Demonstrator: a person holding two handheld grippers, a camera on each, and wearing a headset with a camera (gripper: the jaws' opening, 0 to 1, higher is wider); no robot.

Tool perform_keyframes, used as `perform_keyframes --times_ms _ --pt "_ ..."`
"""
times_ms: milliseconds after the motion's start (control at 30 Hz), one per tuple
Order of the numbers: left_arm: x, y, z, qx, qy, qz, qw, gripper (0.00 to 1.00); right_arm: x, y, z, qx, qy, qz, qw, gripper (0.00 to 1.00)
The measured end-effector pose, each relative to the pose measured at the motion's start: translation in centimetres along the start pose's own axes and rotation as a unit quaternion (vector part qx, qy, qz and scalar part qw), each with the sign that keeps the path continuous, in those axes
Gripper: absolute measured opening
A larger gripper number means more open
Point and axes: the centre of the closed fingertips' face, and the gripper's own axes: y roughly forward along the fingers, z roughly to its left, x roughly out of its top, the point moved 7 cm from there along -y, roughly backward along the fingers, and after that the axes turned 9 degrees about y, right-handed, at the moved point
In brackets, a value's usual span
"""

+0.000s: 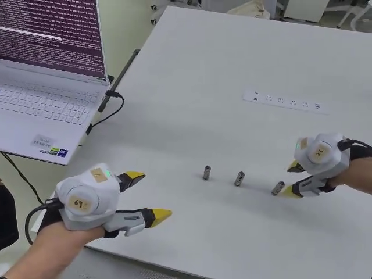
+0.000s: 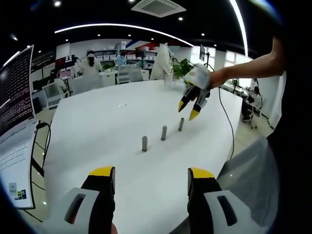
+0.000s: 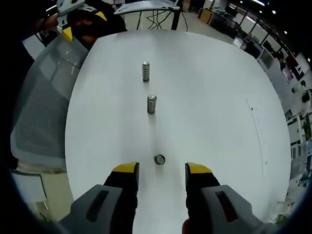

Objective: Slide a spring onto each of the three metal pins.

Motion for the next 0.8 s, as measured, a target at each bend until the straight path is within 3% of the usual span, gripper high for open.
perform_keyframes --times_ms 400,500,633,800 --pt "0.4 0.3 0.2 -0.002 0.003 -0.005 1.0000 0.56 -1.6 -1.6 1.6 -0.019 0.083 -0.074 0.9936 0.41" --pt "0.6 0.4 0.3 -0.005 0.006 -0.006 1.0000 0.56 -1.9 -2.1 2.4 -0.016 0.112 -0.106 0.9879 0.44" --pt "0.9 0.6 0.3 -0.007 0.008 -0.008 0.9999 0.56 -2.5 -2.7 3.1 -0.022 0.133 -0.128 0.9826 0.46" --pt "1.2 0.7 0.3 -0.009 0.012 -0.011 0.9998 0.56 -3.1 -3.7 4.0 -0.031 0.171 -0.163 0.9711 0.49"
